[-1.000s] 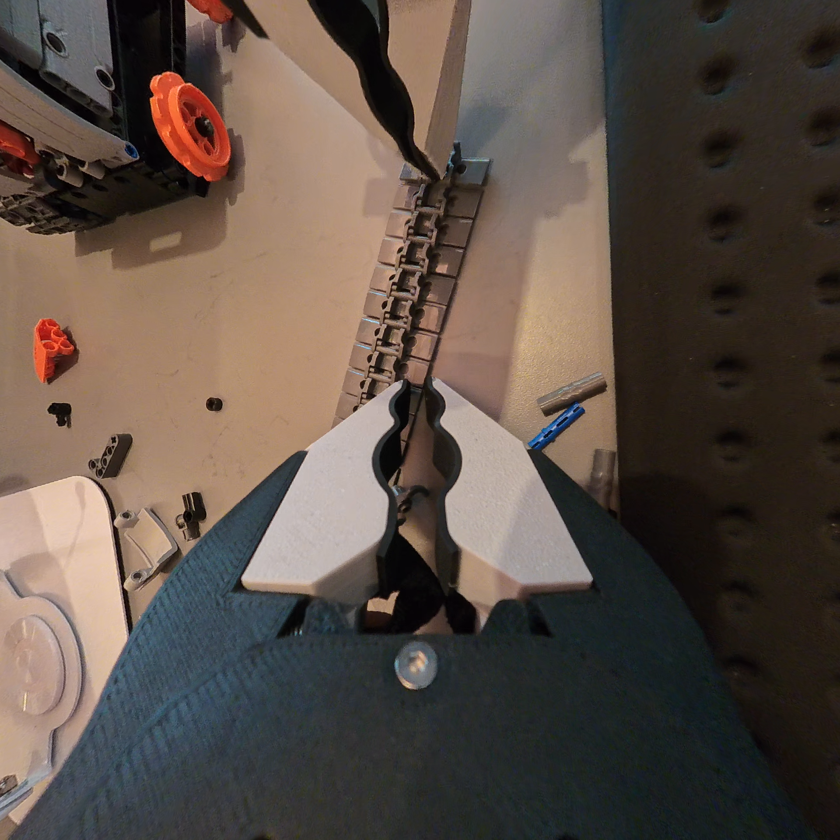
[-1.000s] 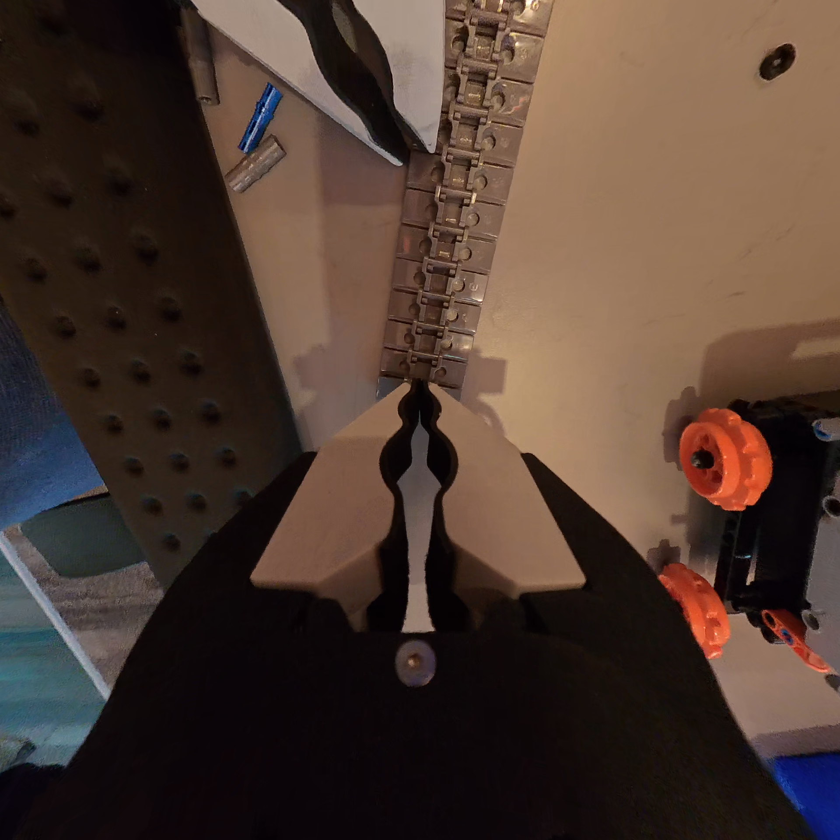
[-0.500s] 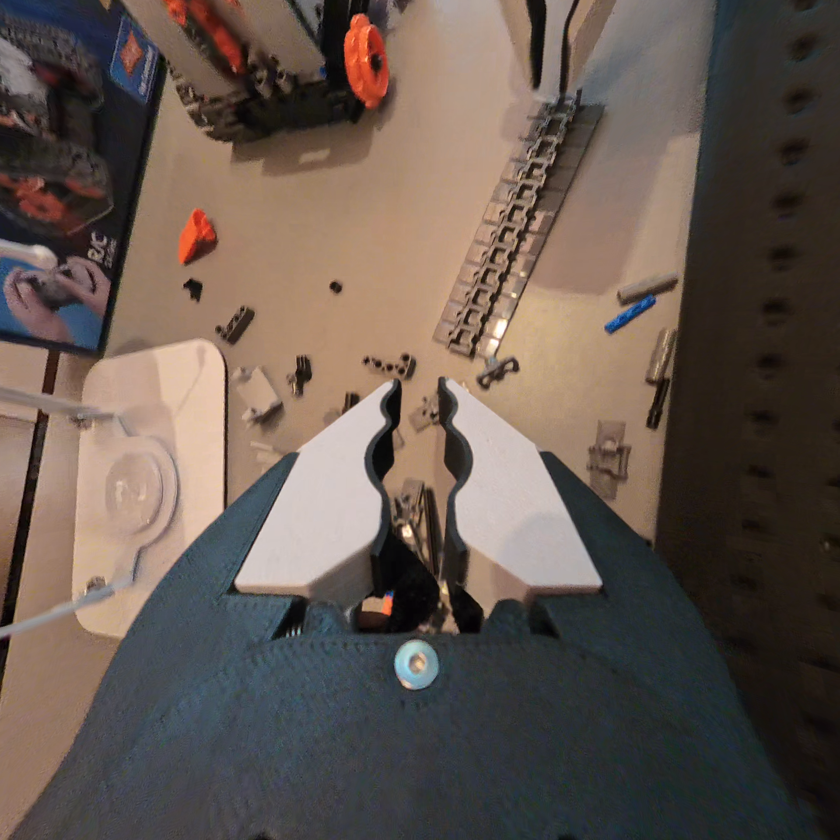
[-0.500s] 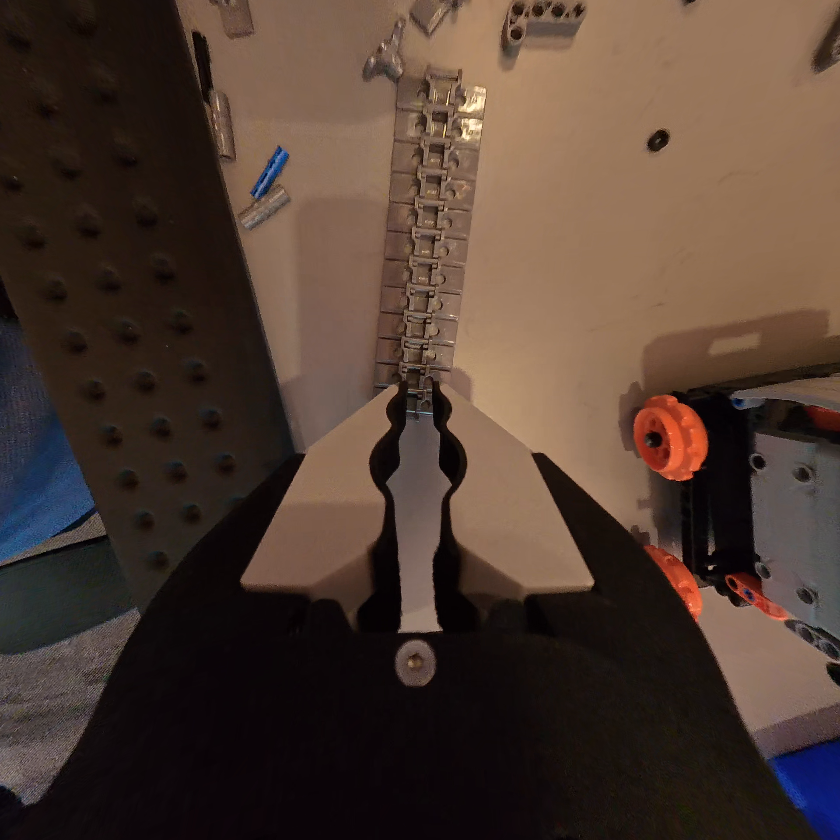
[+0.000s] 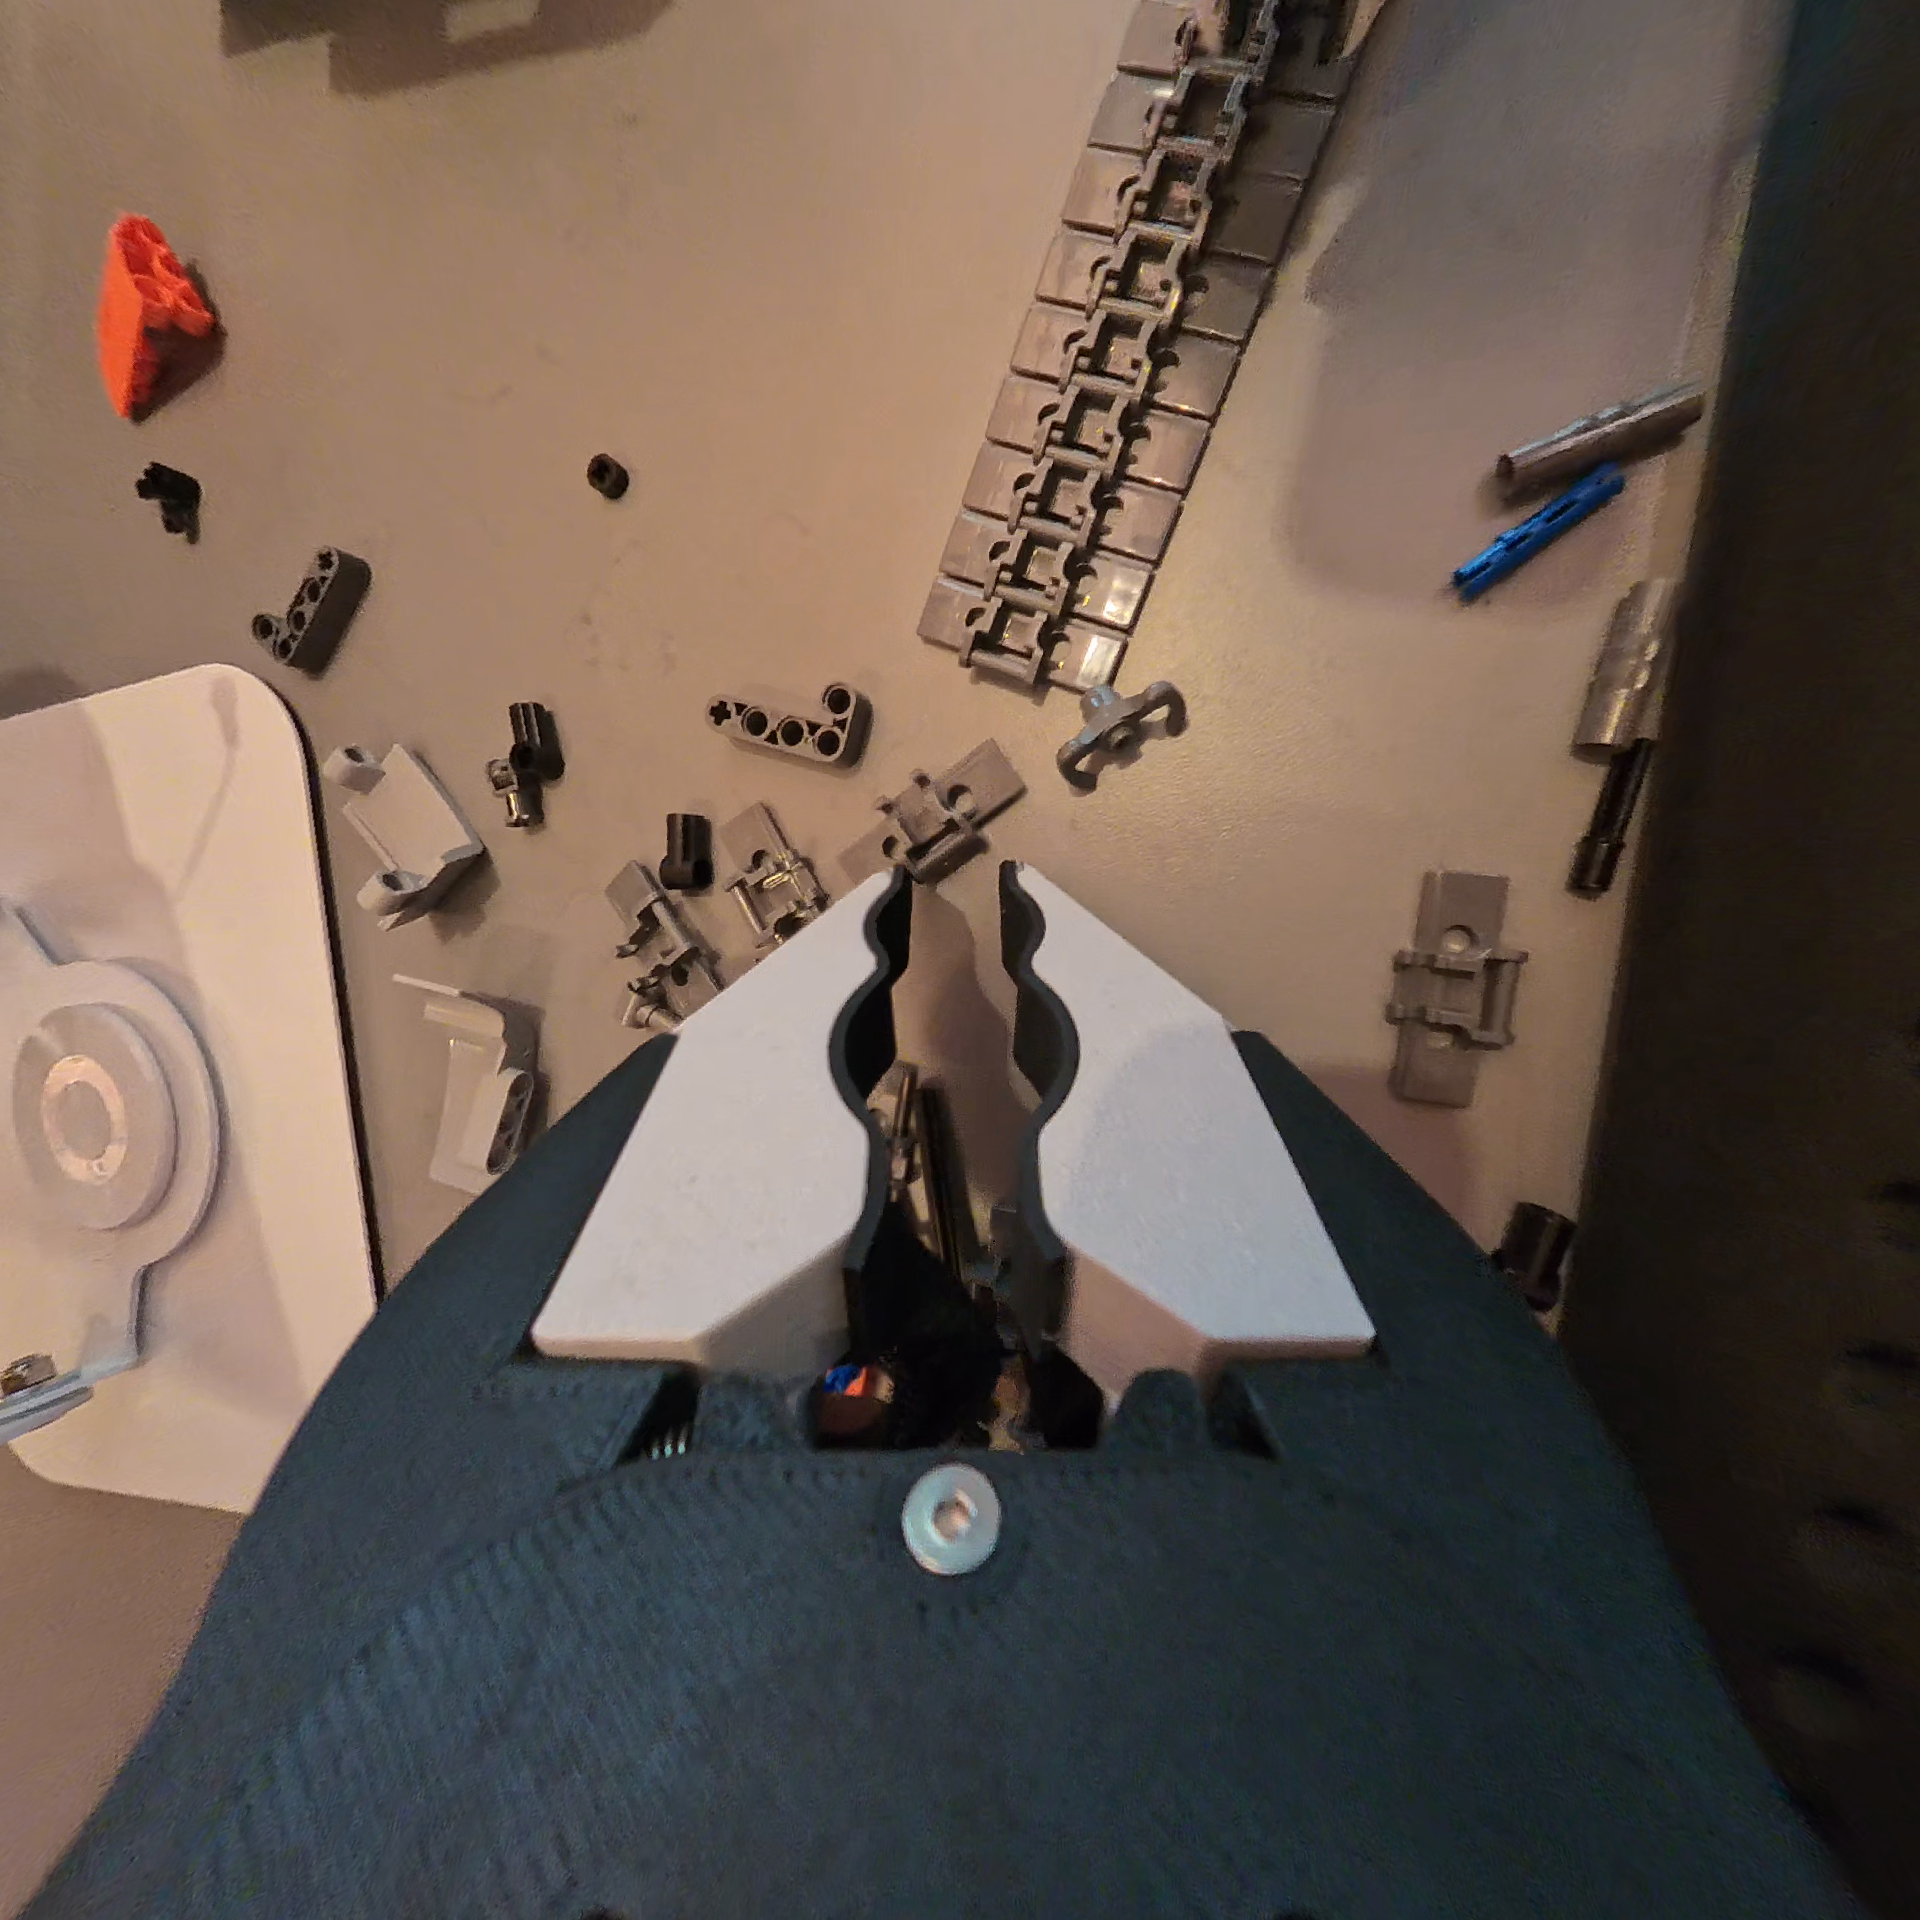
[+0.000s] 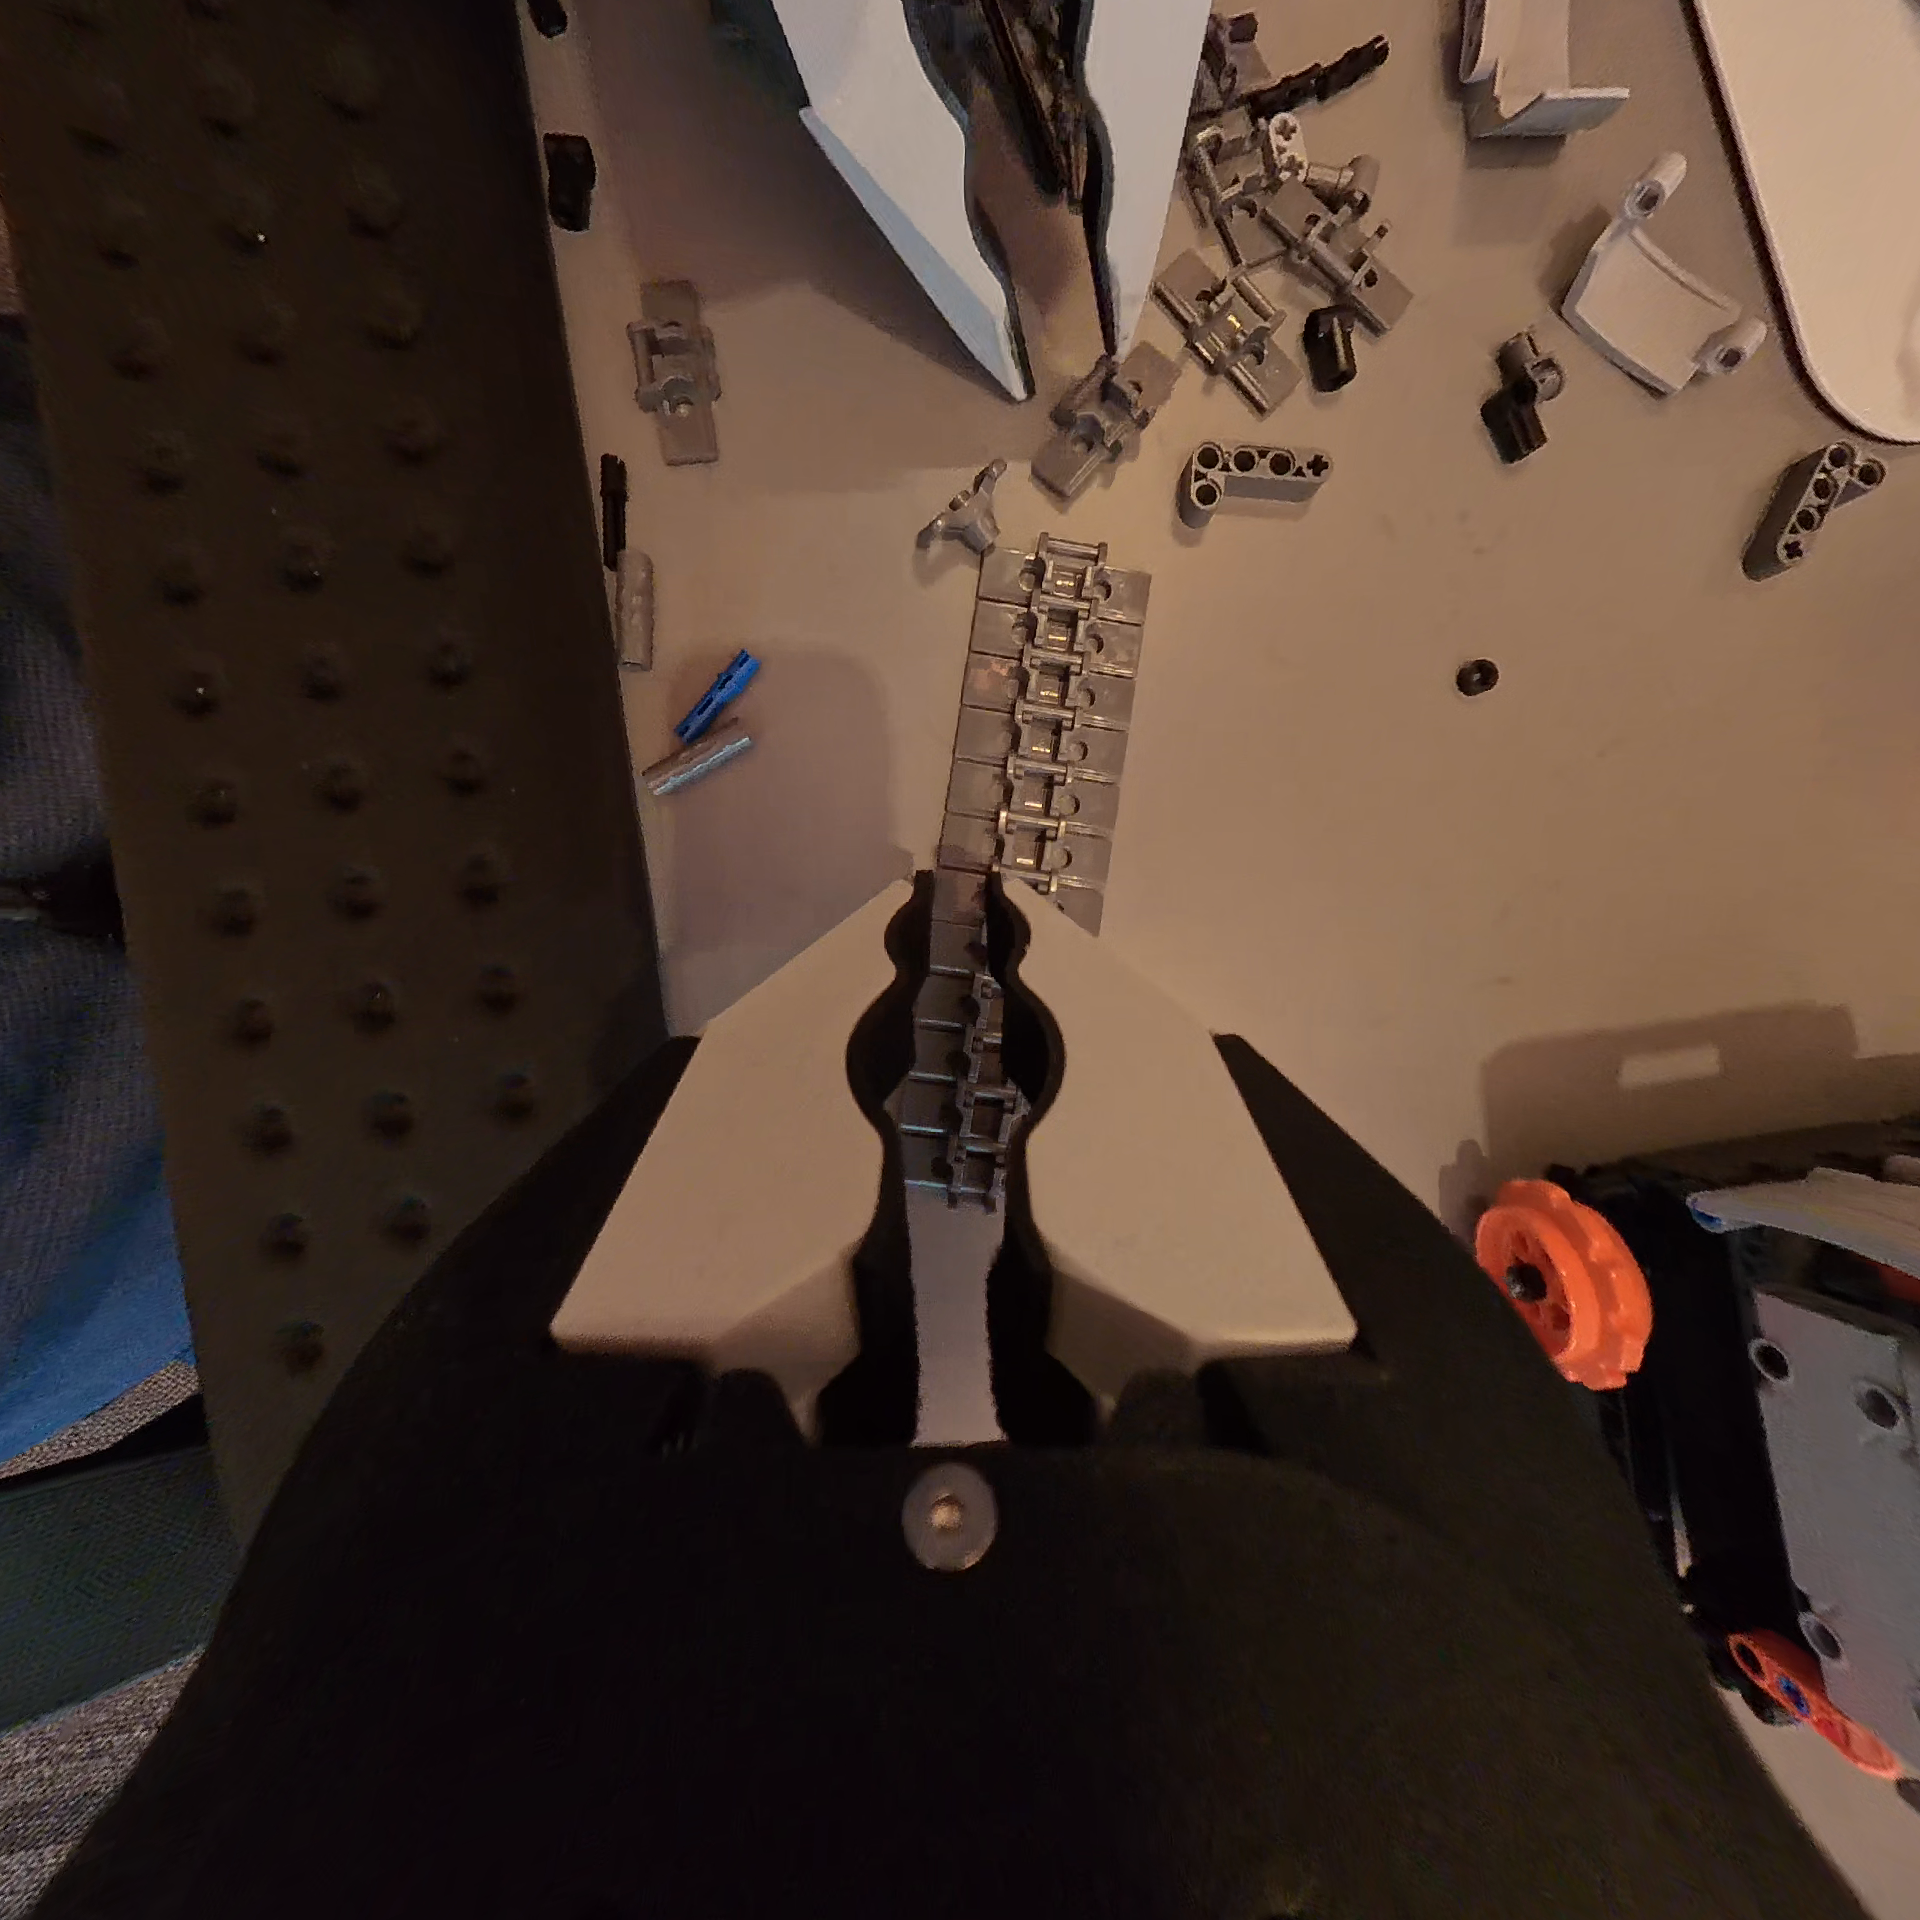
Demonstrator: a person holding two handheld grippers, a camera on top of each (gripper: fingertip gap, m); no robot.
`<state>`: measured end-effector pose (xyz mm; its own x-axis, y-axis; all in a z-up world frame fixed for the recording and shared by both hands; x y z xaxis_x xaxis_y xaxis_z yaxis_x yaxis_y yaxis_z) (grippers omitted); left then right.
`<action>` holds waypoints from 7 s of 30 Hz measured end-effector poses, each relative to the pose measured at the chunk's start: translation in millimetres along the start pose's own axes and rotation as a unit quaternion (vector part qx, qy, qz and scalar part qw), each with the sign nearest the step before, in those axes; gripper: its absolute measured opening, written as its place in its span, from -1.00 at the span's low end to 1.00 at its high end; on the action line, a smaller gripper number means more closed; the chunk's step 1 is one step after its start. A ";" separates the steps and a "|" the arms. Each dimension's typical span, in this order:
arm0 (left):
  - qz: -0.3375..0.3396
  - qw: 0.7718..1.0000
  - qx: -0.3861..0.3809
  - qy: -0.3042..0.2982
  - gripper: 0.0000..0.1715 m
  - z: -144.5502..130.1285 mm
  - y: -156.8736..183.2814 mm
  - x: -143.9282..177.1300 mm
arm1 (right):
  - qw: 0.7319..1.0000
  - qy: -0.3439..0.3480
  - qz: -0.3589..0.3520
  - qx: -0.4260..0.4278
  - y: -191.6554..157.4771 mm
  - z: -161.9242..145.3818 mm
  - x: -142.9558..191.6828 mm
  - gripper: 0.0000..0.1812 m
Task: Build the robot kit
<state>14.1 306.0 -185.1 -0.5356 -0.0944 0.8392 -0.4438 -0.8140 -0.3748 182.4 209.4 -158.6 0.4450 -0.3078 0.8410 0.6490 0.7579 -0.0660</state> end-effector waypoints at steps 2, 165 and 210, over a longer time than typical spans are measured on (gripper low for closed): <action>0.003 1.000 -0.003 0.000 -0.83 1.0 0.6 -0.5 | 1.000 0.008 -0.003 0.003 1.8 2.7 -3.5 -0.92; -0.017 0.997 -0.062 0.050 -0.80 31.7 14.5 -10.5 | 0.982 -0.187 0.022 -0.012 27.8 -34.1 10.2 -1.00; 0.105 0.994 0.012 0.019 -0.78 -11.7 -18.9 30.3 | 0.969 0.032 0.125 0.210 -62.2 77.6 -70.0 -0.77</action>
<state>-2.1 325.2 -157.3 -0.6407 -0.2422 0.7286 -0.3025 -0.7925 -0.5295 63.0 228.5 -171.7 0.6028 -0.1085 0.7905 0.2123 0.9768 -0.0278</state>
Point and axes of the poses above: each gripper's, where its closed fingertips meet, x back along the fingers, z out of its top, y = z × x across the jaws, the point moved 9 cm from there along x, back along the fingers, and after that the axes turned 12 degrees about -x, right-handed, at the moved point
